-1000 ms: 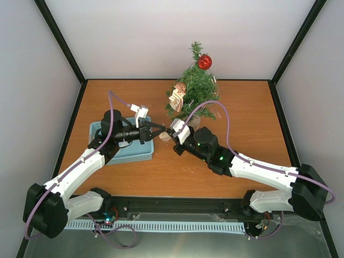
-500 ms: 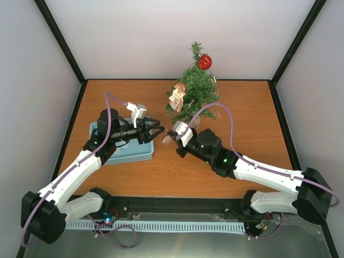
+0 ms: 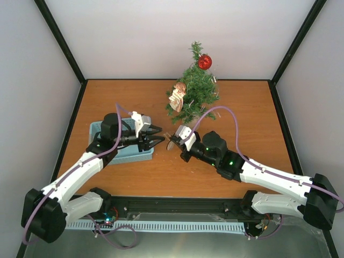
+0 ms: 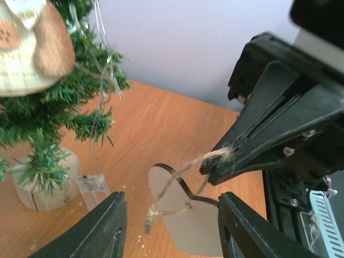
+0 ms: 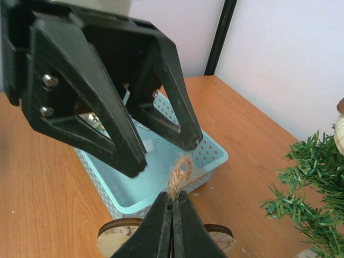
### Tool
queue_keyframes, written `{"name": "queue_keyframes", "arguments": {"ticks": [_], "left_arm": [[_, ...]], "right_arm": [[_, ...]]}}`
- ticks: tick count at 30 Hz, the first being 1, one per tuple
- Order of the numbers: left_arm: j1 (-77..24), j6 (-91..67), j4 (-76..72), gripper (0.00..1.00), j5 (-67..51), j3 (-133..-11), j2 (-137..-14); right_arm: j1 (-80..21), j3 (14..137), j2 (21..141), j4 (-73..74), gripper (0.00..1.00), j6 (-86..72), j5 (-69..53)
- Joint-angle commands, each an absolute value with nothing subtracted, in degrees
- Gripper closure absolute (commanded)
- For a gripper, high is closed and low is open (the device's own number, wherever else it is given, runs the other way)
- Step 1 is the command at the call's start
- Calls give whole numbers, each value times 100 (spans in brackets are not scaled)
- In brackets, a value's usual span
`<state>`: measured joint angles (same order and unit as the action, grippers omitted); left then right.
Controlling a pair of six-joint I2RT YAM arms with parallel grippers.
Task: Decorate the small christmas tree
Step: Hang the decoration item on the Christmas tree.
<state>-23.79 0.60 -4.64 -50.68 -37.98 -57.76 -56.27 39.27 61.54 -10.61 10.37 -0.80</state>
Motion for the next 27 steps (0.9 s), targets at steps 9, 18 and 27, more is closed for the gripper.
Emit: {"name": "queue_keyframes", "arguments": {"ticks": [9,18,27], "left_arm": [[-2355,508,-799,57,-5472,-3914,-6130],[-2355,720,-730,54,-5494,-3979,-6354],[-2355,875,-739,72,-5657,-3988,-6436]], "right_arm": [[-5612,3837,6007,-1053,97,1058,-271],[-5616,3834,6030,-1086,97,1059,-352],[-5616,3841,6007,-1057,97,1072,-363]]}}
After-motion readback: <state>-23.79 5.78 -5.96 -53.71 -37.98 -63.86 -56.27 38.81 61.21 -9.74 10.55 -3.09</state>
